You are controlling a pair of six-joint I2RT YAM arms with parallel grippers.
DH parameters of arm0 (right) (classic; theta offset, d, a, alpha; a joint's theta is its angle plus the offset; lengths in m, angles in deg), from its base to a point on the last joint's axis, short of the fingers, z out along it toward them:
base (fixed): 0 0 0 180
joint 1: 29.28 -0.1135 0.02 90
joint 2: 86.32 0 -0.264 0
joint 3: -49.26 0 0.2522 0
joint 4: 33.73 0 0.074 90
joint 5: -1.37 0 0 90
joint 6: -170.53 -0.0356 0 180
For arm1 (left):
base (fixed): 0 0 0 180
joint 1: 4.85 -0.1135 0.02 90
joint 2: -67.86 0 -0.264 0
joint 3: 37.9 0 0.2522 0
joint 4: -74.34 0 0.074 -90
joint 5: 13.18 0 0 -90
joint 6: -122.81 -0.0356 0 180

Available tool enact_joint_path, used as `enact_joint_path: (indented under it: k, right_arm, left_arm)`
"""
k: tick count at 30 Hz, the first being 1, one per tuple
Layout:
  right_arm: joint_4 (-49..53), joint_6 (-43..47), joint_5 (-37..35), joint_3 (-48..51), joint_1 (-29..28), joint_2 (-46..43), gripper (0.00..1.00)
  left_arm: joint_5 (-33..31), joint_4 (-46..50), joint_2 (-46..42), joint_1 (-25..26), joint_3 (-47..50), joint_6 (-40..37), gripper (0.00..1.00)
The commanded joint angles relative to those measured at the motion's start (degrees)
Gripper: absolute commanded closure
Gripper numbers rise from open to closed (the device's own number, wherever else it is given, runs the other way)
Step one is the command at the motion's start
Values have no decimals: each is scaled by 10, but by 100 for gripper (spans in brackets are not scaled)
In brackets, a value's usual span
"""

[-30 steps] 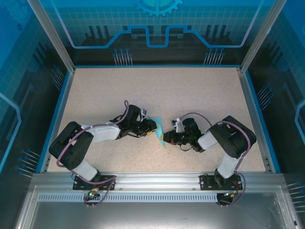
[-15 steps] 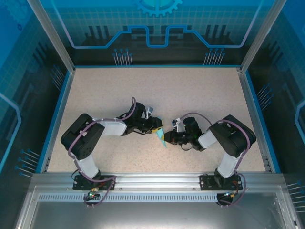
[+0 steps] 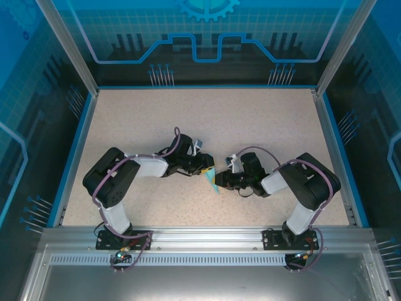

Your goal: Fold a paper plane with a square sheet of paper (pick it up from the middle)

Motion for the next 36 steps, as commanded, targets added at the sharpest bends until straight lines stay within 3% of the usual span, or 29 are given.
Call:
enact_joint_path:
  k: [1, 9, 28, 36]
  right_arm:
    - [57, 29, -16, -10, 2, -7, 79]
    - [57, 29, -17, -13, 1, -9, 83]
    - [82, 41, -26, -32, -4, -31, 80]
    - [103, 49, -31, -41, -6, -33, 90]
  left_arm:
    - [-5, 6, 6, 4, -10, -13, 66]
    - [-7, 10, 5, 3, -9, -14, 66]
    - [-12, 18, 3, 4, 3, -18, 67]
    - [-14, 22, -4, 4, 2, -19, 67]
